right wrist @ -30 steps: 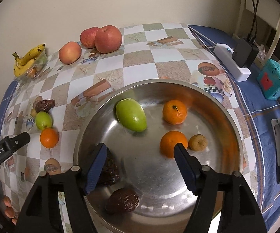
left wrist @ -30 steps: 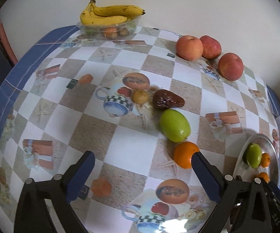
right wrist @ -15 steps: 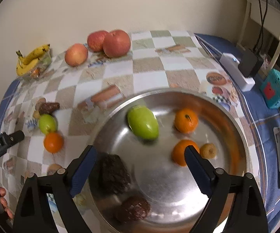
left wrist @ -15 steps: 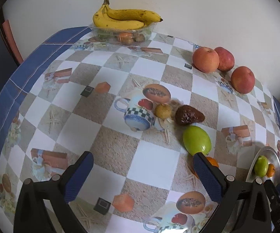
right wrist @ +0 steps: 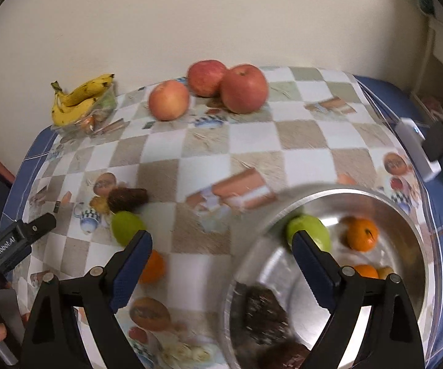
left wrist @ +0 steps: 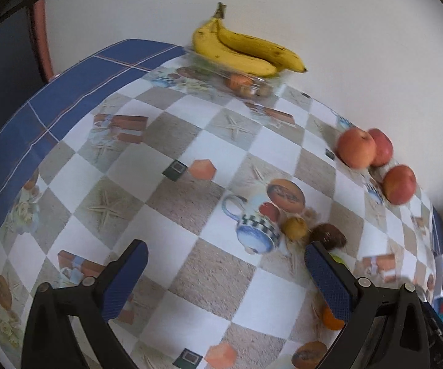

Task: Organize fruits
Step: 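Move both tools back toward the fruit row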

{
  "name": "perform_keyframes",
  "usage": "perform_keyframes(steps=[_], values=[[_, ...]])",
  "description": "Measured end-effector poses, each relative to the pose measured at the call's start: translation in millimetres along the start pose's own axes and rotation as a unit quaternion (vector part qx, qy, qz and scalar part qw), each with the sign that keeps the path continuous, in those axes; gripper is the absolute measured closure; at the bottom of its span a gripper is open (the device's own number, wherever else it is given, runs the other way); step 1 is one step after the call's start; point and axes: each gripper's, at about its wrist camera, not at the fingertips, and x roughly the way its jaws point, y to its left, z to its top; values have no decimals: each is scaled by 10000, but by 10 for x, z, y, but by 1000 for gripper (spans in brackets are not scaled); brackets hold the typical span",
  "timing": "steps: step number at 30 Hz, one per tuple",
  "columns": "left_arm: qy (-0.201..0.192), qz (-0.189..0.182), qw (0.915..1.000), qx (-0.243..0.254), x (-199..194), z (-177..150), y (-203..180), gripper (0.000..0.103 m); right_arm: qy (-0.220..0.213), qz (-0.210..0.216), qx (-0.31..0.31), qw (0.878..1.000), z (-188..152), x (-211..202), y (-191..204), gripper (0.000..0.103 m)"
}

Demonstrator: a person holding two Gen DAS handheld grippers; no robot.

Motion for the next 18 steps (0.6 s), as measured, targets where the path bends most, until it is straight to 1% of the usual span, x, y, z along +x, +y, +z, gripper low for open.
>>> perform_keyframes(steps=[2,6,8,11,14,18], values=[[13,-17,10000,-45,16,29,16,0,37,93,-55,9999,50,48,108,10],[81,-176,9998,-78,24,80,-58,0,66,272,-83,9996,126,153,261,10],[160,-274,9995,-24,66,104,-128,0,95,282,-115,9995,149,200,320,10],[294,-254,9992,103,173,101,-231,0,151,344,-206,9991,173,296,392,10],[525,-264,9980,217,325,42,-295,0,261,357,-292,9986,157,411,425,10],[922,-481,9945,95,476,-57,-315,0,489,303,-325,9978,84,556,412,10]])
